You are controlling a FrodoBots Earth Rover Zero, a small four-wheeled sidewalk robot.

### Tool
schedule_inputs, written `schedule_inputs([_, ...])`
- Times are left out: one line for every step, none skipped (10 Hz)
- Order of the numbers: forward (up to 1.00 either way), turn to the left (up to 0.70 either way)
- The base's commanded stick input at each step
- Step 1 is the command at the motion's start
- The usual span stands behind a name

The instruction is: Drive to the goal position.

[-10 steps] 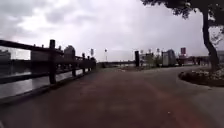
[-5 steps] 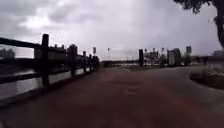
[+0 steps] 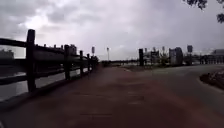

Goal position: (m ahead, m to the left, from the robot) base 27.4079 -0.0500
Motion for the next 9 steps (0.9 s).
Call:
schedule_inputs([1.00,0.00])
schedule_inputs([1.00,0.00])
schedule_inputs([1.00,0.02])
schedule_inputs([1.00,0.20])
schedule_inputs([1.00,0.30])
schedule_inputs([1.00,0.08])
schedule_inputs([1.00,0.00])
schedule_inputs([1.00,0.00])
schedule_inputs([1.00,0.00])
